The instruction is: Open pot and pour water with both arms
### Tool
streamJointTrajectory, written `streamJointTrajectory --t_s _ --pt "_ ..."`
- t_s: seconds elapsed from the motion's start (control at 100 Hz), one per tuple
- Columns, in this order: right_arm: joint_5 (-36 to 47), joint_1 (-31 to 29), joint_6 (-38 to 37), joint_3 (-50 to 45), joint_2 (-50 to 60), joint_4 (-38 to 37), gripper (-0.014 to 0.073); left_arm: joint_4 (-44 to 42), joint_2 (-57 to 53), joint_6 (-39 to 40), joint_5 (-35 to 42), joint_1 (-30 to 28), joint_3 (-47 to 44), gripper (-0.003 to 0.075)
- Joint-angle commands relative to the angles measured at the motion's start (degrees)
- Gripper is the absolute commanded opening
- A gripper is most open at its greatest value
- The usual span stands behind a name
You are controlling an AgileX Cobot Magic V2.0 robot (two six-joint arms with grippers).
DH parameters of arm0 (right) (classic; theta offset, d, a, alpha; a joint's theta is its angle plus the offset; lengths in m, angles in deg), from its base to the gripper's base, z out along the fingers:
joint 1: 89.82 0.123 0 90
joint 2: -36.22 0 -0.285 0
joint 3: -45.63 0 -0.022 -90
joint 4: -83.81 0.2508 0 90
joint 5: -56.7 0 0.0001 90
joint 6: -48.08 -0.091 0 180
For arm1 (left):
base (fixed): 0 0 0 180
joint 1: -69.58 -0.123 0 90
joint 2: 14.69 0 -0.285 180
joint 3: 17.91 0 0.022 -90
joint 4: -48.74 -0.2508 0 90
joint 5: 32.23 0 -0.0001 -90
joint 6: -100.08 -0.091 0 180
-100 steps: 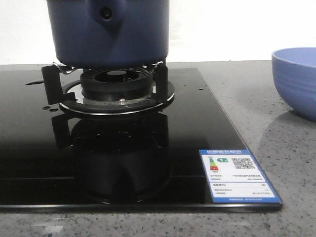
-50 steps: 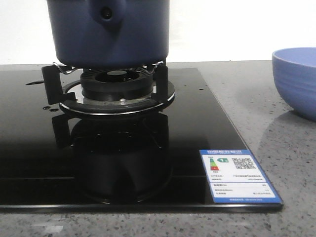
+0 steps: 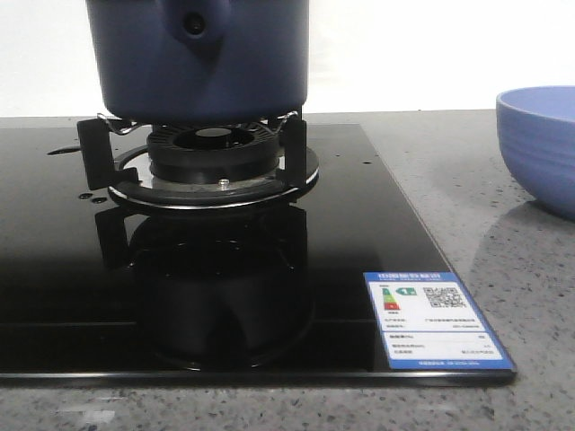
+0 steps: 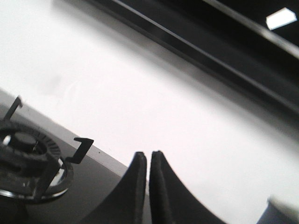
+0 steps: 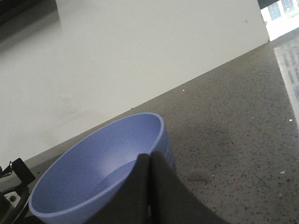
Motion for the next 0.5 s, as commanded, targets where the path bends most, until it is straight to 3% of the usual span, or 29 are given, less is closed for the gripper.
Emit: streamJointTrajectory --t_s 0.0,0.18,0.34,0.43,0.49 --pt "5.3 -0.4 0.0 -1.3 1.0 0.3 -0.0063 8.2 -1.6 0.6 4.5 0.2 -1.7 -0.002" --pt "6.3 -0.4 0.0 -0.5 1.0 0.3 -0.0063 20.3 -1.6 0.6 5.2 0.2 -1.7 -0.002" --pt "3.7 -0.4 0.0 2.0 1.0 0.3 -0.0063 21.4 -1.6 0.6 2.5 0.2 -0.8 -0.002" --pt "-2.0 -0.4 0.3 7.2 -0.4 0.3 -0.0063 20.6 -0.8 0.3 -5.5 0.4 2.2 -0.002" --pt "-8.1 -0.4 0.8 12.3 -2.4 -0.5 -0.0063 15.5 1.6 0.0 -12.2 1.1 5.8 -0.002"
